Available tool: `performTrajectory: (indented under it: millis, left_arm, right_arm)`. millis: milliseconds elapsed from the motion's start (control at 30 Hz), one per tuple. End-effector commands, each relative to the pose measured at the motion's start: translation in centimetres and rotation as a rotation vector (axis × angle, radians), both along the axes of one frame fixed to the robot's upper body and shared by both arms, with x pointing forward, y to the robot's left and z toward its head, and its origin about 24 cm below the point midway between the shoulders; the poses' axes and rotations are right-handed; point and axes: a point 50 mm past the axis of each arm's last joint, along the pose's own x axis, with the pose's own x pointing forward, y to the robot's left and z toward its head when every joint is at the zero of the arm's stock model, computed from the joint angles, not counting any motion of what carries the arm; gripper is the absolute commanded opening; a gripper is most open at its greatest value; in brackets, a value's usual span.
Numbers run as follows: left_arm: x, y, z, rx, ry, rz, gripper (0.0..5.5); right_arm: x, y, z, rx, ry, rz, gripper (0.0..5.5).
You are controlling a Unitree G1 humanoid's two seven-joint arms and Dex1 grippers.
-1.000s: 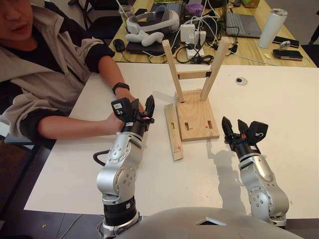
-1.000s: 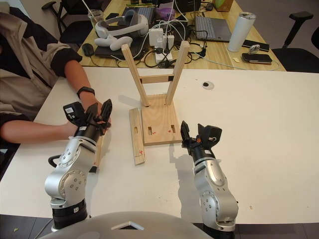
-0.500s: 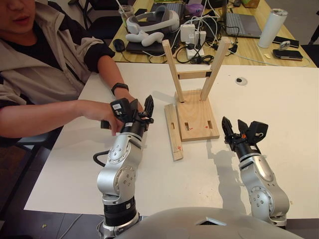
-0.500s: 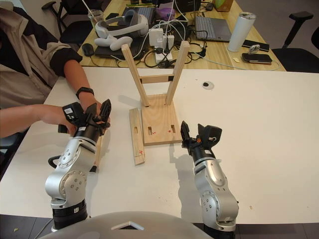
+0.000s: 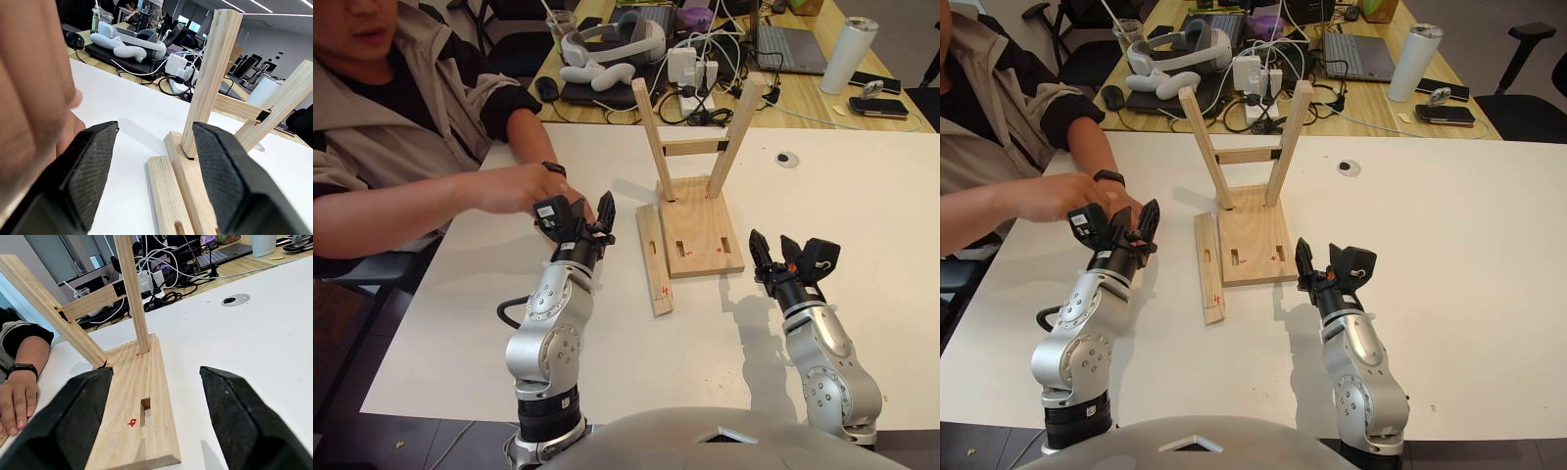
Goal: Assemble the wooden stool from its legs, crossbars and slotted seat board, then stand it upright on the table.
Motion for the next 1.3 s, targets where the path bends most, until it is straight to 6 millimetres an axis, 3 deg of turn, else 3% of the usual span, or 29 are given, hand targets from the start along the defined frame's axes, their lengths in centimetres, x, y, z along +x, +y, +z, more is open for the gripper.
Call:
performTrajectory:
  millis: [33, 1133, 1300]
  left_arm:
    - [-0.2, -0.1, -0.1, 0.005, 0.005, 0.009, 2.83]
    - [0.2, -0.1, 0.3, 0.019, -0.013, -0.002, 2.83]
    - [0.9, 1.5, 0.9, 0.092, -0.01, 0.05, 2.83]
  right_arm:
    - [0.2, -0.1, 0.2, 0.0, -0.001, 0.001, 3.28]
    - [0.1, 0.2, 0.2, 0.004, 0.002, -0.007, 3.28]
    - [0.1, 0.3, 0.1, 0.008, 0.0, -0.016, 3.28]
